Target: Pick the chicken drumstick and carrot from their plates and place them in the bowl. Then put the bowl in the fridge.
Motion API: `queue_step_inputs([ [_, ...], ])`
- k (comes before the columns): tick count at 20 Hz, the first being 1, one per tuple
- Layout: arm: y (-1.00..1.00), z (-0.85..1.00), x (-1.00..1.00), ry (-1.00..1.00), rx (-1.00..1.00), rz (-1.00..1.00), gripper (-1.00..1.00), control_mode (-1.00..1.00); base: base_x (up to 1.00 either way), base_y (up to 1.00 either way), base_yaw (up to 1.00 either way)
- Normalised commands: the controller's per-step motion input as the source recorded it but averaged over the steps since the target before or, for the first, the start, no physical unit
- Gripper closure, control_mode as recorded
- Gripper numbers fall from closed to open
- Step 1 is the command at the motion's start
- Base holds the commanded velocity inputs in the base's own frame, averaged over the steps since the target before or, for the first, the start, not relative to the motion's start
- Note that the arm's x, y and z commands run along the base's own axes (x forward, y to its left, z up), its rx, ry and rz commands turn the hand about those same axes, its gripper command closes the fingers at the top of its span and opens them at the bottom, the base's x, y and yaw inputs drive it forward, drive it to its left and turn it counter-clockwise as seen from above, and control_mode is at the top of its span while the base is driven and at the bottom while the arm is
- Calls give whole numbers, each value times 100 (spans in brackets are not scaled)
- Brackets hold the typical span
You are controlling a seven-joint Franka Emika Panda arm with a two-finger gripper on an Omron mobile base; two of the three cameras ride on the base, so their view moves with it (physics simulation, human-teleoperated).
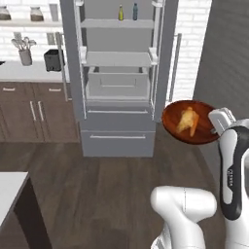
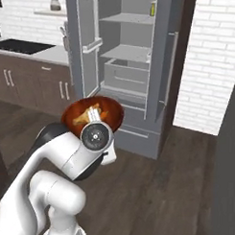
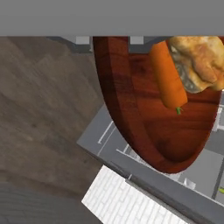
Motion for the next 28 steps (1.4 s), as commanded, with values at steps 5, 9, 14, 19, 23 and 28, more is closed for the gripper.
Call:
queue_step_inputs([
  [5,0,0,0,0,0,0,100,100,100,33,-24],
  [9,0,0,0,0,0,0,100,100,100,57,-11],
  [14,0,0,0,0,0,0,100,100,100,19,-3],
  [19,0,0,0,0,0,0,100,100,100,25,-7],
  [23,0,0,0,0,0,0,100,100,95,62,-21],
  [28,0,0,0,0,0,0,100,100,91,58,-32],
])
